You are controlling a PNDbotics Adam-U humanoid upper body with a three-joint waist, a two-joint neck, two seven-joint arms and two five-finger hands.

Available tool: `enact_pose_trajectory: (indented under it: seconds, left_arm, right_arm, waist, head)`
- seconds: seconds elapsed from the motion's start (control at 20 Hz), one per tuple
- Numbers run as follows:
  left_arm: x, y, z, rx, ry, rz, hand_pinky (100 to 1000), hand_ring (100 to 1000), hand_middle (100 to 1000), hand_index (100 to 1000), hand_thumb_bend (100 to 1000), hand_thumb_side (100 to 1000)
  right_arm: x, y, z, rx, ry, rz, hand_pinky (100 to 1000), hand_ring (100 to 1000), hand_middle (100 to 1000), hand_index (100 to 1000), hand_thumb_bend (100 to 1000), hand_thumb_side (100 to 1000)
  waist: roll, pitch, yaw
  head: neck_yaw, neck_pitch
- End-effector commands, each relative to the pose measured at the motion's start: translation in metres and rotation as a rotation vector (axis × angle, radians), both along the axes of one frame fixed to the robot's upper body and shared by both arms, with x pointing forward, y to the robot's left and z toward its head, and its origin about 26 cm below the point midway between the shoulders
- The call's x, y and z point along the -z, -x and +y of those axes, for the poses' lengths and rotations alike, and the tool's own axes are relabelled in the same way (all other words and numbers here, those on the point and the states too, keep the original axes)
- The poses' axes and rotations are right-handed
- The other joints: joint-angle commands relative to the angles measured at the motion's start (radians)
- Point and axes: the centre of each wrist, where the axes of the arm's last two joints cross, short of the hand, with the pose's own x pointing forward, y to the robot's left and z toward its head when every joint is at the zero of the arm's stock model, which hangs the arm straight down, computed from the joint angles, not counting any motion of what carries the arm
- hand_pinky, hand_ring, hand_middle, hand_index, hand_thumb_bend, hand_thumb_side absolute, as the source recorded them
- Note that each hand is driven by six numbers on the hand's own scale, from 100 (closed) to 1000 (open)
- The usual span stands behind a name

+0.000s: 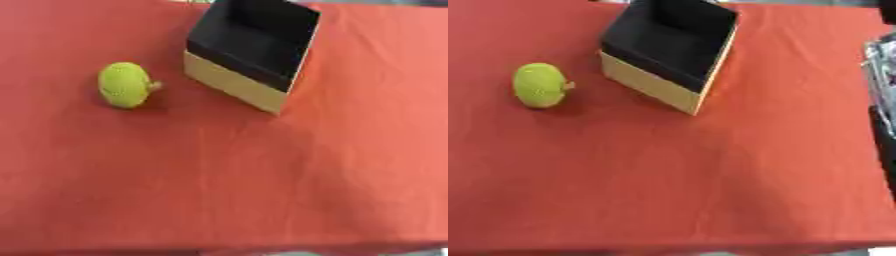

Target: Pick up objects on the table and place them in the box.

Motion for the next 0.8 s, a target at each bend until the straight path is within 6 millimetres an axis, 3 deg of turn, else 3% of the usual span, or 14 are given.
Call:
enact_pose_trajectory:
  seconds: [0.05, 0.55, 0.8]
  left_arm:
    - [-0.022, 0.006, 0.006, 0.042, -0.008, -0.086, 751, 711, 757, 801, 704, 100]
    - [-0.023, 0.006, 0.005, 0.032, -0.005, -0.097, 753, 713, 752, 804, 710, 100]
    - [-0.024, -0.014, -0.004, -0.005, -0.047, -0.021, 768, 673, 716, 800, 736, 100]
  right_arm:
    - [-0.010, 0.005, -0.002, 0.011, 0.024, -0.034, 765, 736, 596, 782, 100, 642]
    - [-0.010, 0.005, -0.002, 0.009, 0.025, -0.032, 765, 737, 596, 782, 100, 645]
    - [-0.010, 0.004, 0.000, 0.000, 0.027, -0.029, 765, 737, 595, 782, 100, 646]
  waist:
    - [0.005, -0.017, -0.001]
    - [0.005, -0.016, -0.001]
    - [0.008, -0.020, -0.006]
  head:
    - [0.000, -0.010]
    - [0.000, -0.004]
    - [0.005, 0.001]
